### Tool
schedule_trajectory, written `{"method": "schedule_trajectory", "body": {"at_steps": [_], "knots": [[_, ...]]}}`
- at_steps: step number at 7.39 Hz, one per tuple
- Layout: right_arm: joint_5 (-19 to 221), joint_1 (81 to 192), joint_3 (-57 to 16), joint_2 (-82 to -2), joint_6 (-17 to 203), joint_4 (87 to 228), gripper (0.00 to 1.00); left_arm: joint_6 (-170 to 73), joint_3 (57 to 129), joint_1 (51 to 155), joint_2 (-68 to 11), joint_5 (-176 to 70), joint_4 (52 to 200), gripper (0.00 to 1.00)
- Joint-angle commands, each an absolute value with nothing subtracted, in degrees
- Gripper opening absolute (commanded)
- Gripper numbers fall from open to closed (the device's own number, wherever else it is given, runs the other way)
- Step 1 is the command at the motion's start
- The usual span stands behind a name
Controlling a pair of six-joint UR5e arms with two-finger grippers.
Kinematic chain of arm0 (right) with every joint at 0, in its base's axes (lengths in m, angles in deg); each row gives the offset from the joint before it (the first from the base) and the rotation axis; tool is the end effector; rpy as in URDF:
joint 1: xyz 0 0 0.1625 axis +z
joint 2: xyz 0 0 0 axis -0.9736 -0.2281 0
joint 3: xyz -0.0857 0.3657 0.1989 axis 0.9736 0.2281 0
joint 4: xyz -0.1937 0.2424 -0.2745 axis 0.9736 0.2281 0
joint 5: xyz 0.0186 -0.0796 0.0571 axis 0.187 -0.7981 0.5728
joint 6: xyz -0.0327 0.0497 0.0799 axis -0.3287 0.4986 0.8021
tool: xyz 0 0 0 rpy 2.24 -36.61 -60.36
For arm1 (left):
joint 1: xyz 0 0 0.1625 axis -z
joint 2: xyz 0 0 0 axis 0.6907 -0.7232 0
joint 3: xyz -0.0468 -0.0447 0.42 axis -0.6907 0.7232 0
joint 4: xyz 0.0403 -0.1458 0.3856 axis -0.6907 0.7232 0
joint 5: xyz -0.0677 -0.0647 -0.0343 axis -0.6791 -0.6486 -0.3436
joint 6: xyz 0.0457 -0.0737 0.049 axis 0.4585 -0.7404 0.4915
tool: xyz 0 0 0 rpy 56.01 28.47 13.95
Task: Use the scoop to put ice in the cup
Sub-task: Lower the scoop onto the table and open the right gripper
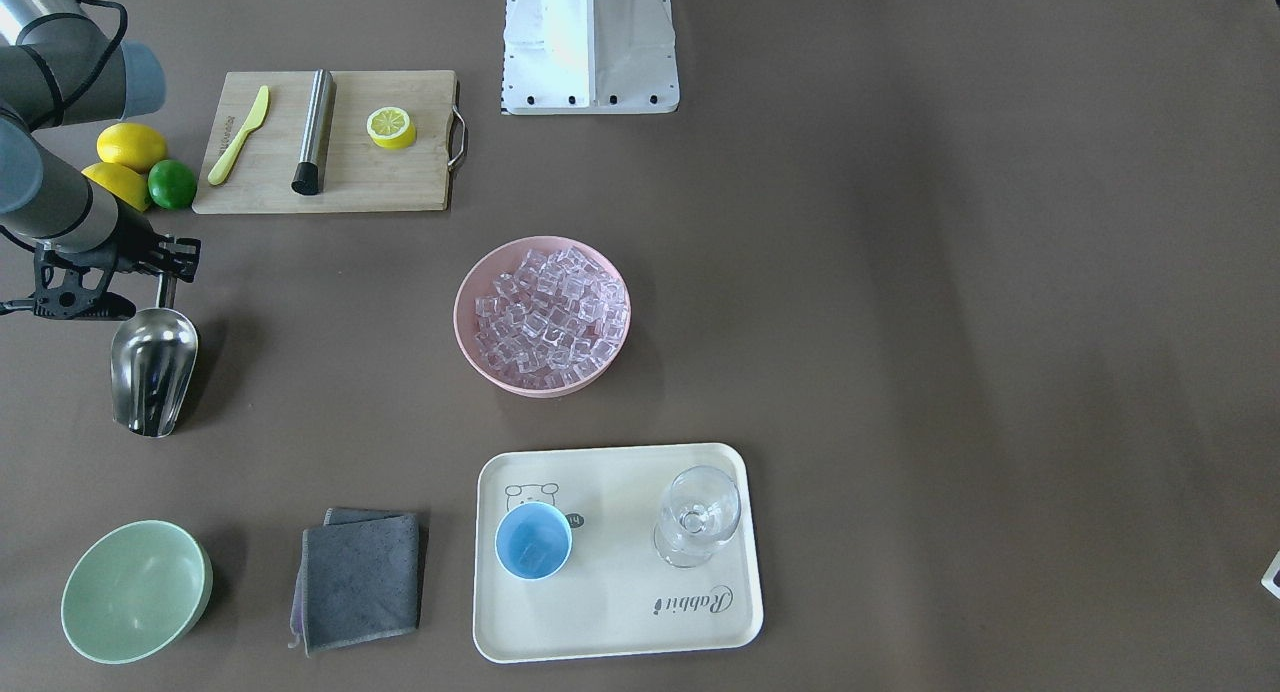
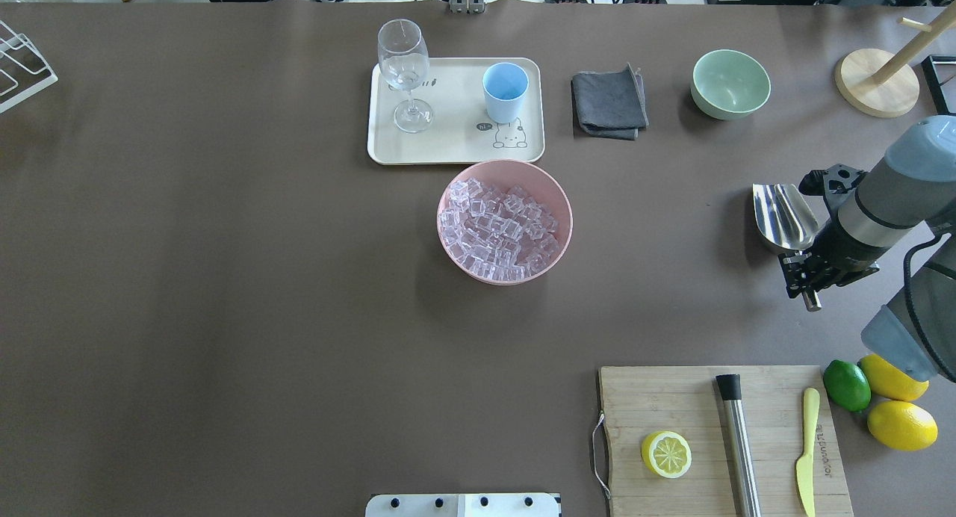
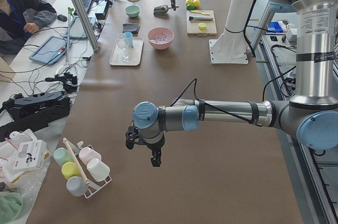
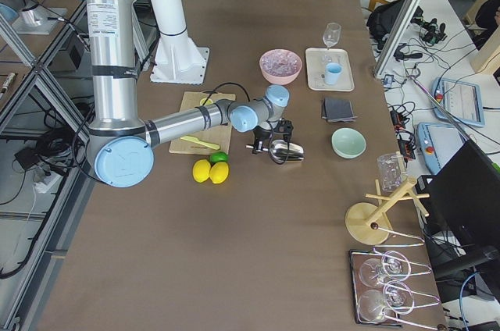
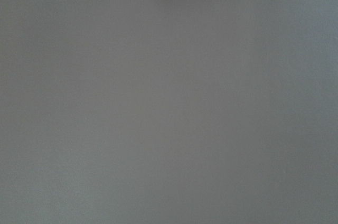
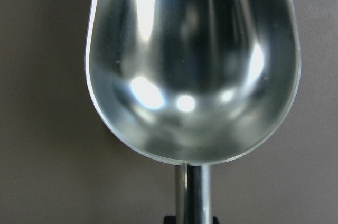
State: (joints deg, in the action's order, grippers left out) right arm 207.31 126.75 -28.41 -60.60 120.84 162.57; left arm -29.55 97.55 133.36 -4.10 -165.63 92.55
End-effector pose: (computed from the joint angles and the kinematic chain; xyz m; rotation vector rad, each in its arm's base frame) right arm -0.2774 -0.4392 0.5424 -0.2037 -0.7287 -0.0506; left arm -0.0615 -0.4497 0.6597 -0.0729 0.7713 0.0325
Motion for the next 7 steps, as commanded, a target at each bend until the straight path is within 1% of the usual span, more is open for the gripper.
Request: {"method": "schedule_trajectory", "body": {"at_steps": [1,2,4,5,6,7], "knots": [[208.3,126.7,-27.0,-60.4,120.9,160.3,0.7,-29.5,97.6,133.3,-4.1,-165.8,92.5,0.99],[208.3,126.7,-27.6,-60.4,120.9,160.3,0.99,-29.4,97.3,133.4,-4.1,-165.6,92.5,0.99],[208.4,126.8,-29.8,-60.3,121.5,160.6,0.99,-29.3,96.7,133.3,-4.1,-165.8,92.5,0.99],[208.6,127.4,-32.2,-60.7,123.9,160.7,0.99,-29.2,96.9,133.3,-4.2,-165.9,92.6,0.99],[208.7,130.0,-34.4,-60.9,124.3,161.0,1.0,-29.1,96.8,133.2,-4.2,-165.9,92.6,0.99],[208.4,135.1,-35.7,-61.5,124.1,161.0,1.0,-29.0,96.8,133.2,-4.2,-165.9,92.6,0.99]]}}
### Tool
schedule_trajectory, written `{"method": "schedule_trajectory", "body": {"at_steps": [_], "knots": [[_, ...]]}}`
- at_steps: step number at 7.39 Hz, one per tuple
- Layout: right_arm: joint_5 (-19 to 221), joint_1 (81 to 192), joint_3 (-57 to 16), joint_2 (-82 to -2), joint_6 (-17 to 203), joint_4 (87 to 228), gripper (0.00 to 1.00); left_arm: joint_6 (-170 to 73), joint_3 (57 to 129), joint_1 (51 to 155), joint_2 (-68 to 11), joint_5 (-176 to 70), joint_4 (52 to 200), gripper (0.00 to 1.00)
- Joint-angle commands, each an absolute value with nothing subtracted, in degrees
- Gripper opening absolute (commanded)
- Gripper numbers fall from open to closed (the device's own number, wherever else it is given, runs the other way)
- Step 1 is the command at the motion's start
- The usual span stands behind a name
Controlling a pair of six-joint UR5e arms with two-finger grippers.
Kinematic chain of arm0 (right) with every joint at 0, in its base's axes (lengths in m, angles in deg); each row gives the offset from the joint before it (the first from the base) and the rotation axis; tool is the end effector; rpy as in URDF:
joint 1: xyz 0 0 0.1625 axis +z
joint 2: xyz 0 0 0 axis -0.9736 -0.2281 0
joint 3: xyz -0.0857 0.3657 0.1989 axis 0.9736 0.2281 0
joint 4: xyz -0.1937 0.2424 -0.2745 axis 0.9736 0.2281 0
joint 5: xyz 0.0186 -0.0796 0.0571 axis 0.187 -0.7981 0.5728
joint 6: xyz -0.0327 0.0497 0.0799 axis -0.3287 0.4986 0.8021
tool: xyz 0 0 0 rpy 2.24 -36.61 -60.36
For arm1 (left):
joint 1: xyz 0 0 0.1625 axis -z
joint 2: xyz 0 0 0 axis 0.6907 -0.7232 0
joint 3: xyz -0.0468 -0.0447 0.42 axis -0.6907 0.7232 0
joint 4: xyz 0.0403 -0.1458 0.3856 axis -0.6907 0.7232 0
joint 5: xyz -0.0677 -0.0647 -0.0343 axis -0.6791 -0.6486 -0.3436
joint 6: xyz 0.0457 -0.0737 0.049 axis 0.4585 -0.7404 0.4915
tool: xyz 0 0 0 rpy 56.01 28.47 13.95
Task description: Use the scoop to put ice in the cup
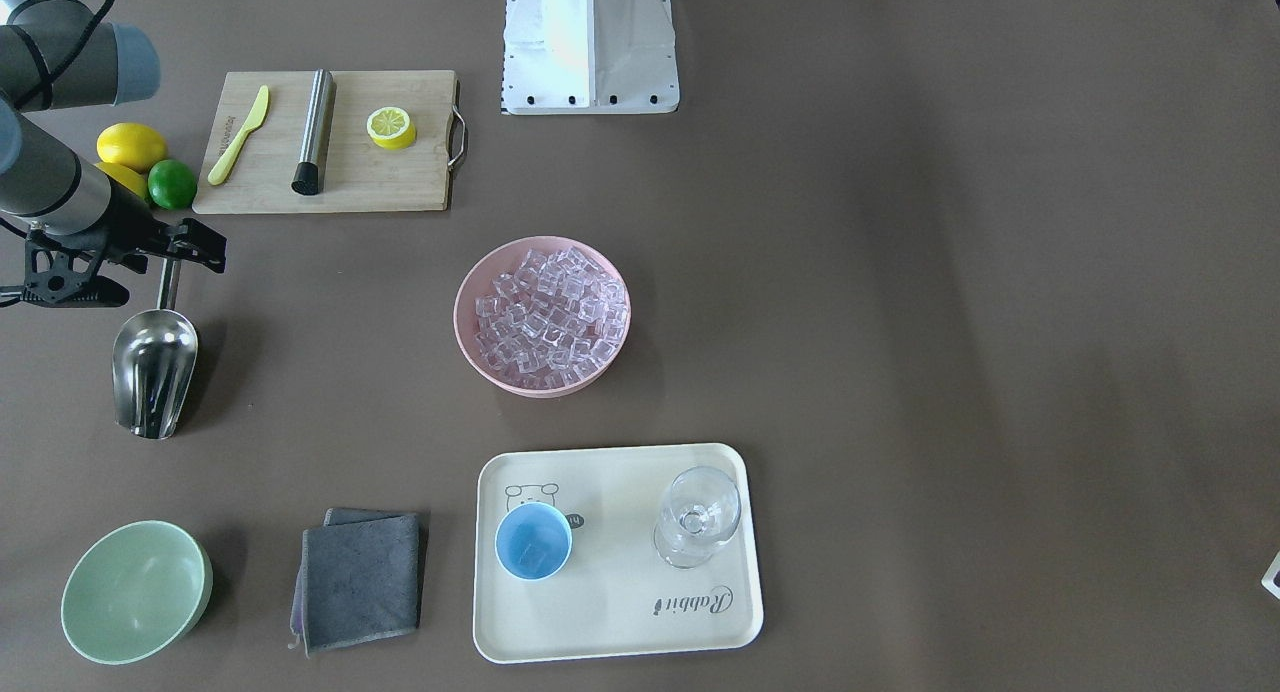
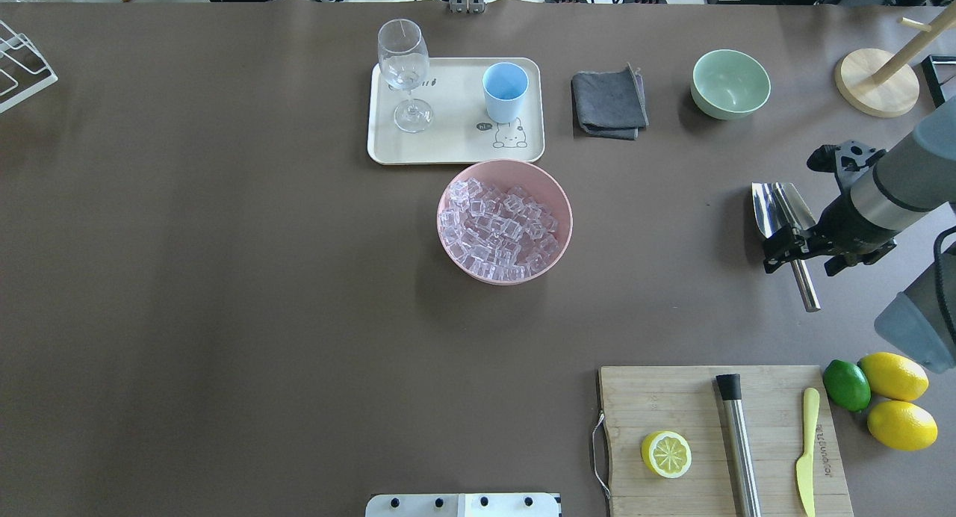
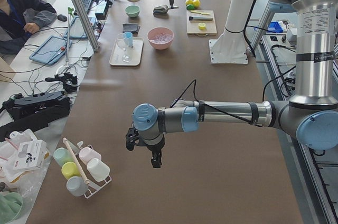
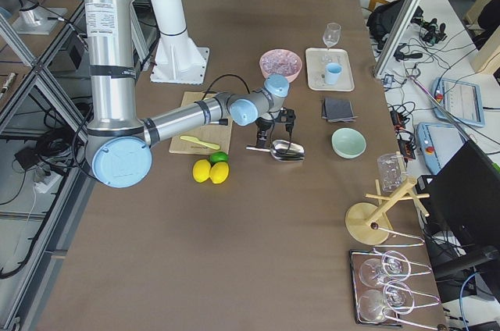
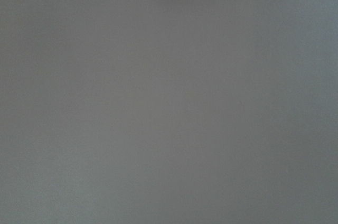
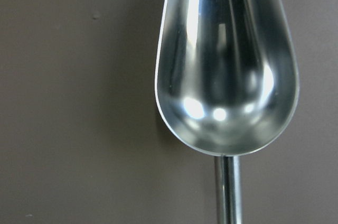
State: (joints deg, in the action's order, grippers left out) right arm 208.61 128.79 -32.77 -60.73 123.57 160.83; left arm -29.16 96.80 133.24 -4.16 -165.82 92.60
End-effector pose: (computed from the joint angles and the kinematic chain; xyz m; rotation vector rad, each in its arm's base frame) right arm -0.2596 -0.4435 0.5004 -0.1470 -0.8065 -0.0135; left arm -0.0603 -0.4495 0.6653 -0.0815 0.7750 0.0364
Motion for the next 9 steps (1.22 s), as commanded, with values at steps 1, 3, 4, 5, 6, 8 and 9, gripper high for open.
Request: {"method": "schedule_trajectory", "body": {"at_steps": [1,3,4,5,6,8,9], "knots": [[208.7,141.4,-35.8,-61.5,121.5,162.9,1.0,-29.0,96.8,133.2,-4.2,-165.9,92.6,0.99],[208.8,153.5,-35.5,-60.7,97.9,173.7,1.0,-29.0,96.9,133.2,-4.2,-165.9,92.6,0.99],[208.8,160.2,-34.6,-60.0,86.8,179.9,1.0,-29.0,97.0,133.2,-4.2,-165.9,92.6,0.99],[209.7,165.0,-32.9,-60.1,80.9,182.4,1.0,-29.0,97.0,133.2,-4.2,-165.9,92.6,0.99],[211.8,168.8,-29.1,-60.2,75.4,182.4,1.0,-29.0,97.0,133.2,-4.2,-165.9,92.6,0.99],[213.6,170.8,-21.3,-60.5,66.1,181.8,1.0,-28.9,96.8,133.2,-4.2,-165.9,92.6,0.99],[213.5,170.9,-20.4,-60.7,66.0,181.8,1.0,-28.9,97.0,133.2,-4.2,-165.9,92.7,0.99]]}}
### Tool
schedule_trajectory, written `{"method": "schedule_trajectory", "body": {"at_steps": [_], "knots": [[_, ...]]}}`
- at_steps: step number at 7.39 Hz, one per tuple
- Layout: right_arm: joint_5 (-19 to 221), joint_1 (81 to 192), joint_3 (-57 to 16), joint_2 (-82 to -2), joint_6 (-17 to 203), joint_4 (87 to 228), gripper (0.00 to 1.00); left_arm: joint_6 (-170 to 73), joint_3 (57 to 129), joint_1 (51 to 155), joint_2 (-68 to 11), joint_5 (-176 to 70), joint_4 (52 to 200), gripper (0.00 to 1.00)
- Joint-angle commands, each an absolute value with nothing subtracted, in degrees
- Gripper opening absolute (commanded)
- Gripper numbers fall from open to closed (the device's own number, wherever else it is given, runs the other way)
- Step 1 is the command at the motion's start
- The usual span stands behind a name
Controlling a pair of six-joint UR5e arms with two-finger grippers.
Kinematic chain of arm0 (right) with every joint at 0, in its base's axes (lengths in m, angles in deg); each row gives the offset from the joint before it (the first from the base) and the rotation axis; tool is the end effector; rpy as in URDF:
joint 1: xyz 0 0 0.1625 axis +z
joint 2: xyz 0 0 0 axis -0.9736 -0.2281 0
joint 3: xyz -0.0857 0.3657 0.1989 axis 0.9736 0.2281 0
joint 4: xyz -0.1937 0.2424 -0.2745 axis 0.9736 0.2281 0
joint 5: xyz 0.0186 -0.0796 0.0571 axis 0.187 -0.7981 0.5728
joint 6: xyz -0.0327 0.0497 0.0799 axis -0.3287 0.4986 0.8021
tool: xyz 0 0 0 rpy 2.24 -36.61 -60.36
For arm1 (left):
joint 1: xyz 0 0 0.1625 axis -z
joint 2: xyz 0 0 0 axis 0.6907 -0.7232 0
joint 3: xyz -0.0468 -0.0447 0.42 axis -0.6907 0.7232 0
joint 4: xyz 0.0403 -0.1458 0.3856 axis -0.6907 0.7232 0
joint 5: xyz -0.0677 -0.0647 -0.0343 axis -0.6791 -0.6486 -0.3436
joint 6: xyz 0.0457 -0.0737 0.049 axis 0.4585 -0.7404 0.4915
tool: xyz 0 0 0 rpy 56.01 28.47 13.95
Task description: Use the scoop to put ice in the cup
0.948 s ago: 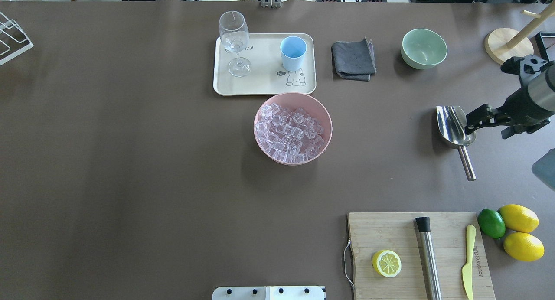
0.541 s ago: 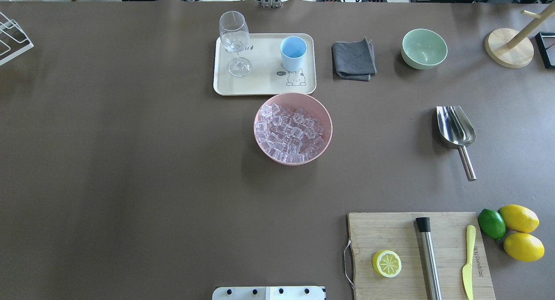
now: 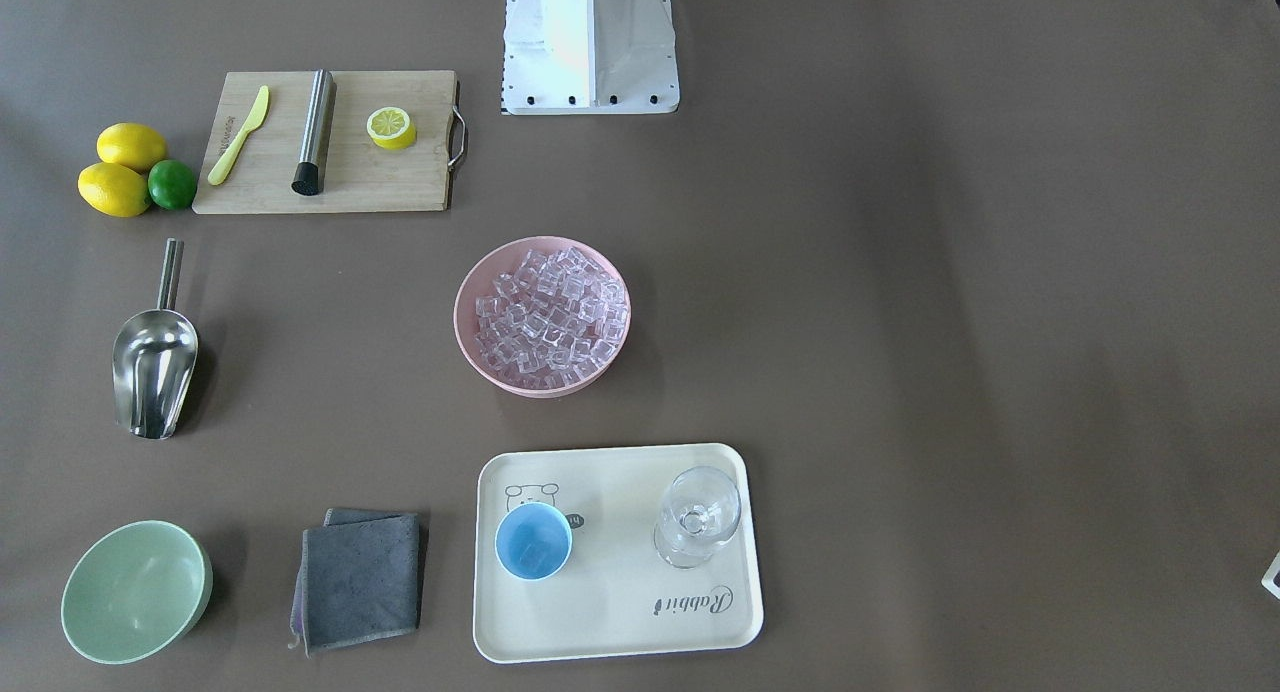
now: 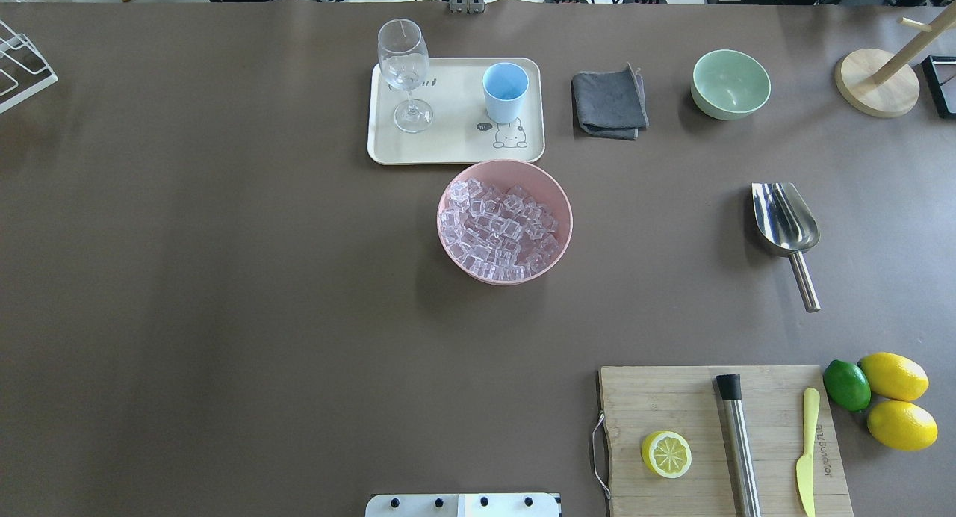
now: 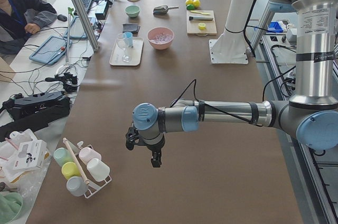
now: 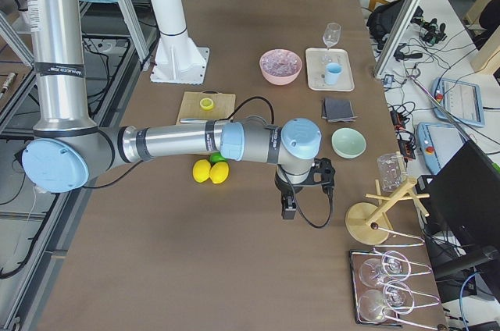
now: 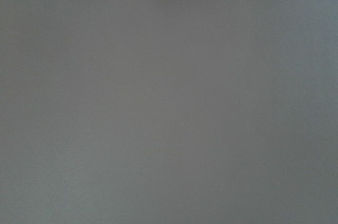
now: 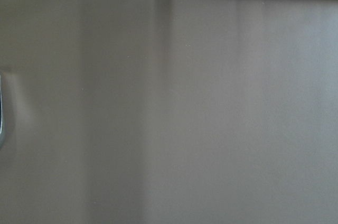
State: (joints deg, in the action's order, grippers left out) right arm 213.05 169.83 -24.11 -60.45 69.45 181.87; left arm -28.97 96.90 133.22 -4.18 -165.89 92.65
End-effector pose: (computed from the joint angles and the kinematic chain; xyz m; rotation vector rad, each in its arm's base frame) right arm 0.0890 -0.4921 0.6084 0.0155 -0.7862 -0.0455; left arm -0.0601 -0.4499 0.6641 -0.0775 0.7763 0.0409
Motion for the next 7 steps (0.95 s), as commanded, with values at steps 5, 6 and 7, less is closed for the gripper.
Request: {"method": "schedule_trajectory", "body": {"at_steps": [5,6,7], "knots": [[213.4,170.9,-20.1,-60.7,66.0,181.7,1.0,-29.0,96.9,133.2,-4.2,-165.9,93.6,0.99],[213.4,170.9,-20.0,-60.7,66.1,181.7,1.0,-29.0,96.9,133.2,-4.1,-165.9,93.6,0.99],[213.4,170.9,-20.0,-60.7,66.2,181.7,1.0,-29.0,96.9,133.2,-4.2,-165.9,93.5,0.99]]}}
